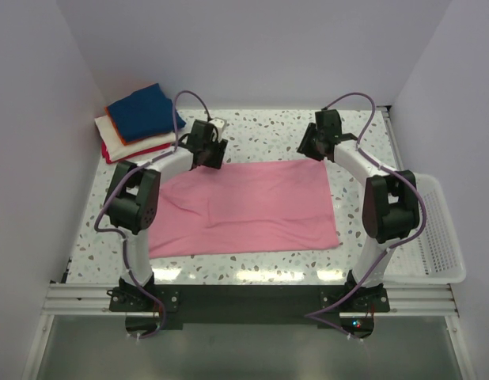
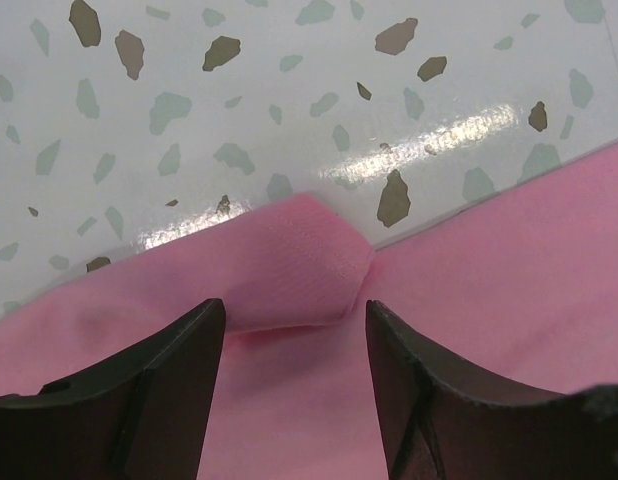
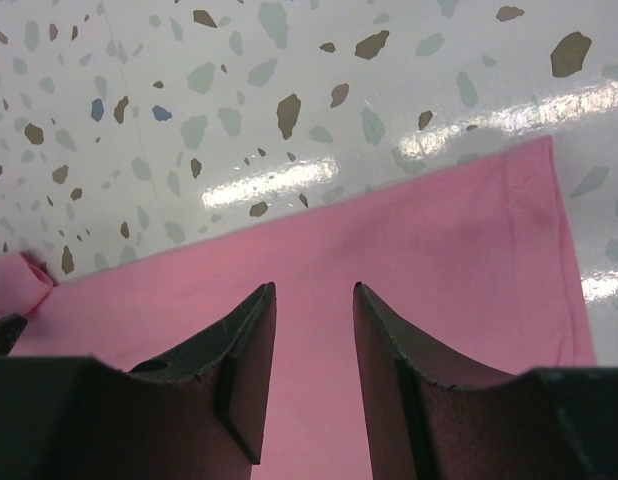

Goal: Fold and stack the t-shirts
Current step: Fold the tshirt

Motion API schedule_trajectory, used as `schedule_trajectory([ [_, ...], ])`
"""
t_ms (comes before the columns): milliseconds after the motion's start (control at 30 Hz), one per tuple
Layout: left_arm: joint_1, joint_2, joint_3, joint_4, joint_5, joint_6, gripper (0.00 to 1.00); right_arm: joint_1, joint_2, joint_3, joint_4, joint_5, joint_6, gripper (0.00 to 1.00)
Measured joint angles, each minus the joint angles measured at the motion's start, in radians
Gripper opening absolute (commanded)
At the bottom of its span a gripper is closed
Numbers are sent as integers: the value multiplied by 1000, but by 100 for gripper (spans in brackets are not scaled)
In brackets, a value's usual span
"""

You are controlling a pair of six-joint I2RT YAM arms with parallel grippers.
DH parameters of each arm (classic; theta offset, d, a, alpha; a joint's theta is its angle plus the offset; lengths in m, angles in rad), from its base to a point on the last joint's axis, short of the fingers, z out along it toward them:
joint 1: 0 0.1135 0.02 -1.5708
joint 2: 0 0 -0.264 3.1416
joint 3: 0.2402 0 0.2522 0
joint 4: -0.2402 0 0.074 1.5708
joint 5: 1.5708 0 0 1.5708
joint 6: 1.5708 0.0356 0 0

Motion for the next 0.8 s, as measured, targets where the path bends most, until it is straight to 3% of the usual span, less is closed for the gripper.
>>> schedule_trajectory([
  [467, -6, 11, 5, -5, -56, 0, 50, 0, 0, 0, 0, 0, -3, 40],
  [600, -10, 35, 13, -6, -56, 0, 63, 0, 0, 0, 0, 0, -3, 40],
  [800, -18, 41, 13, -12, -47, 0, 64, 0, 0, 0, 0, 0, -4, 40],
])
